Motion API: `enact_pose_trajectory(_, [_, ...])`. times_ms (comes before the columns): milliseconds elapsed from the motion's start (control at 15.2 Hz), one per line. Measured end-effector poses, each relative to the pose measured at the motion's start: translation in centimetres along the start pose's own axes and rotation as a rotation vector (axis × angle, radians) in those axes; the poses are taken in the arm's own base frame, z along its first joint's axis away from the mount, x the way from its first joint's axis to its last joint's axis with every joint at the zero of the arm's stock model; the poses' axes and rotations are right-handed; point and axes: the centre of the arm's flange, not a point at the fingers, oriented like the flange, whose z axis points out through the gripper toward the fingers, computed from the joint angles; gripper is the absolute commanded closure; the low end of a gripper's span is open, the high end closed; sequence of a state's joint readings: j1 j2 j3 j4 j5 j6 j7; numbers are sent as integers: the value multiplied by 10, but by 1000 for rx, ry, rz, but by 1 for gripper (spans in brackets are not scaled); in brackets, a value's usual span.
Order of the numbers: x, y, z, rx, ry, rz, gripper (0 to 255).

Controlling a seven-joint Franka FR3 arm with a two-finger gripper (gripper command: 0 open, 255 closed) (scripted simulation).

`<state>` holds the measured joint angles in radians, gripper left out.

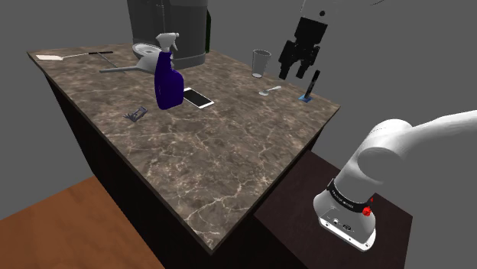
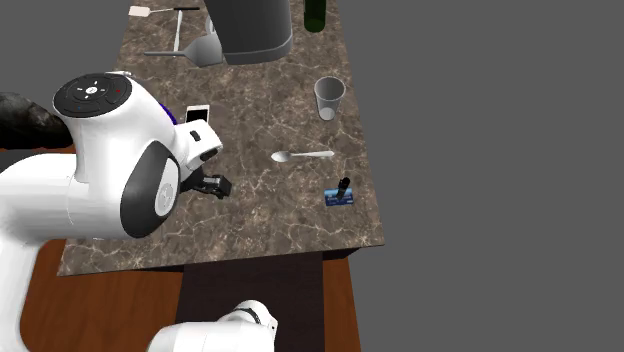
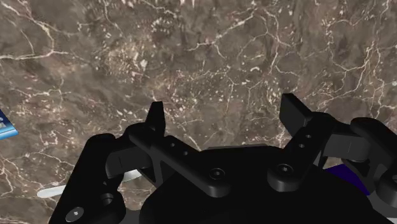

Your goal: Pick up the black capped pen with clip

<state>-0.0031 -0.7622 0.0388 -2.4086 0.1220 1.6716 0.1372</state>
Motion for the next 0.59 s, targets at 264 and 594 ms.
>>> enact_pose_trajectory(264, [8,22,1,-6,-4,10,0])
enact_pose_trajectory(594, [27,83,6,-21,-12,32,0])
